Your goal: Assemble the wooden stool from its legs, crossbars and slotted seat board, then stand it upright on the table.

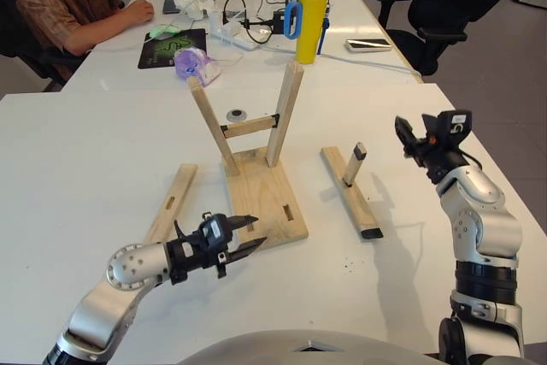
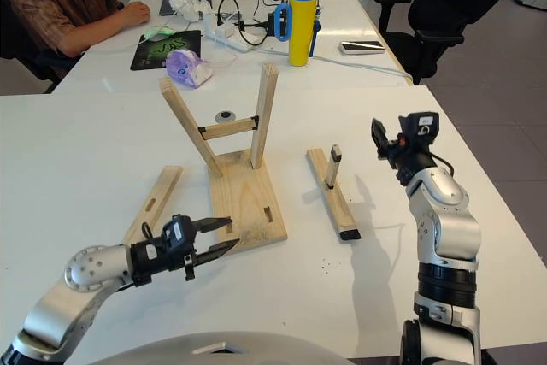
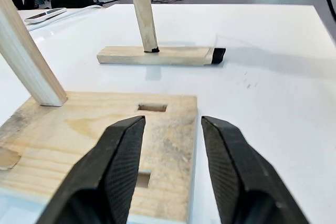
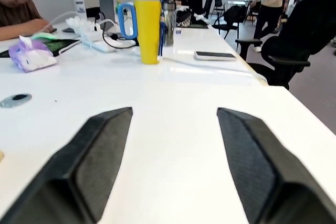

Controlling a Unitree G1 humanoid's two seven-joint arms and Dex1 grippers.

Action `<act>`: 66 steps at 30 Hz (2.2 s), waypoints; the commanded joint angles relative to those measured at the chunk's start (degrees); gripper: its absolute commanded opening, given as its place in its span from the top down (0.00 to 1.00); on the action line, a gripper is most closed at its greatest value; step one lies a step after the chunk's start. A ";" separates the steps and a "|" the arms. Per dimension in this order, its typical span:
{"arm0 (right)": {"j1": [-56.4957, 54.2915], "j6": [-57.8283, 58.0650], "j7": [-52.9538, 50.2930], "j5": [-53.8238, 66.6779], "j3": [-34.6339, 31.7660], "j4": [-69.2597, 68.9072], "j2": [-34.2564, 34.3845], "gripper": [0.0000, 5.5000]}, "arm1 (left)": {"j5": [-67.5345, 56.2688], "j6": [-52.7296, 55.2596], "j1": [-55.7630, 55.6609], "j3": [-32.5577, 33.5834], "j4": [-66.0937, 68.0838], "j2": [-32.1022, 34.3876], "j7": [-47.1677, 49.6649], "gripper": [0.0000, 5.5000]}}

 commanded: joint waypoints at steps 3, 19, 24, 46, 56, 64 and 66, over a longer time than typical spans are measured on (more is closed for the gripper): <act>3.73 2.64 4.87 0.03 1.64 1.30 -3.28 0.27 | 4.43 -2.72 3.99 -2.28 1.10 -0.84 2.57 0.50; 11.74 18.53 10.87 4.12 7.73 -12.24 -5.51 0.21 | 25.87 -7.83 -2.35 -5.18 15.77 0.27 9.94 0.45; 13.05 21.42 8.59 2.82 11.49 -14.47 -4.20 0.21 | 25.60 -9.08 -5.16 -3.96 18.48 1.65 8.63 0.45; 7.92 20.04 -0.86 3.15 6.53 -10.86 5.90 0.63 | -1.97 1.09 -16.89 9.09 13.56 -8.14 4.90 0.45; -12.12 18.47 11.13 31.14 -2.05 -9.13 11.56 0.63 | -33.82 22.50 -29.05 21.88 14.73 -13.76 5.86 0.32; -16.06 34.85 24.97 50.06 2.39 -7.60 2.53 0.63 | -62.80 39.58 -37.17 28.35 18.34 -12.93 7.80 0.13; -16.98 37.47 27.19 52.34 3.33 -7.08 0.33 0.63 | -67.90 42.20 -39.28 29.12 19.21 -12.20 8.55 0.11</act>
